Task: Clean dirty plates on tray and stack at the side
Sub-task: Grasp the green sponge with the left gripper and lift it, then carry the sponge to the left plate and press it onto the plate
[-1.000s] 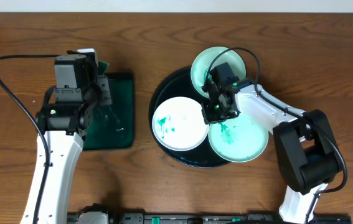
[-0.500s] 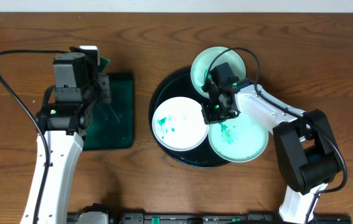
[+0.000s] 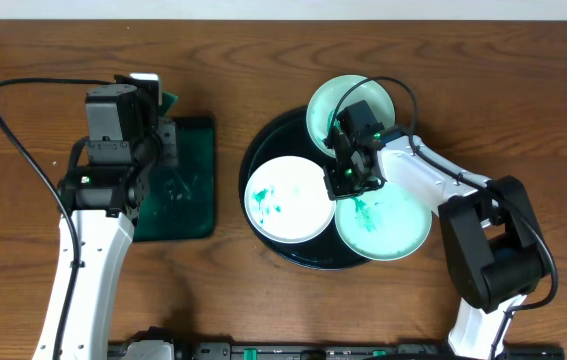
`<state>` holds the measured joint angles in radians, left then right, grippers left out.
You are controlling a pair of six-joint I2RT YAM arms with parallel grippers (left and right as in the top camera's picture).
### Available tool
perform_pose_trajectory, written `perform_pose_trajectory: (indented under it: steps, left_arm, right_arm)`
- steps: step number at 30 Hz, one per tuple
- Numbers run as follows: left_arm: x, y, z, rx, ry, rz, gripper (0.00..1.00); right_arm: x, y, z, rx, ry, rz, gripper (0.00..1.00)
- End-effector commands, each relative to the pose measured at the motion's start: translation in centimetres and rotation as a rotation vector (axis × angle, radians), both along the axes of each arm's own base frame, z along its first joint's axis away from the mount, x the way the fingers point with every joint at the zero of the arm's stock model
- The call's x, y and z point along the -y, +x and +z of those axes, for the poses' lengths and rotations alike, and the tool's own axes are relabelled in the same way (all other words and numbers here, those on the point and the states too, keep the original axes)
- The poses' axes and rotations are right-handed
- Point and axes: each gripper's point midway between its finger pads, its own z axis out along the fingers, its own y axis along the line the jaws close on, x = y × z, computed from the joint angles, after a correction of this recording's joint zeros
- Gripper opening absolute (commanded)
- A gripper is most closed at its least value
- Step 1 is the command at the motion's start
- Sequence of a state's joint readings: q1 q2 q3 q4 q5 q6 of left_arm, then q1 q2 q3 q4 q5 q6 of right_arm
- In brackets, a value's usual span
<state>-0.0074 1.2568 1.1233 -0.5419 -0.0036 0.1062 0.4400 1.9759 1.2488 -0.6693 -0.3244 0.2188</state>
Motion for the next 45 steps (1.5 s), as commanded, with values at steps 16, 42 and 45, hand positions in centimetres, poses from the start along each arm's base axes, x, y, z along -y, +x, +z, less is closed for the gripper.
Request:
perform_pose_trajectory:
  steps: [16,42,45]
  left_arm:
    - [-1.3,0.1,-6.0,-0.195,-0.076,0.205,0.07]
    - [10.0,-2.6,-9.7,-0.426,-0.321,0.011,0.07]
    - [13.0,-3.3,-10.3,-0.450,-0.321,-0.041,0.07]
  right_arm:
    - [-0.6,-0.5,-0.1,-0.007,0.010,0.039,0.01]
    - [-0.7,-0.4,-0.1,0.001,0.014,0.039,0.01]
    - [-0.7,-0.3,-0.1,0.003,0.015,0.039,0.01]
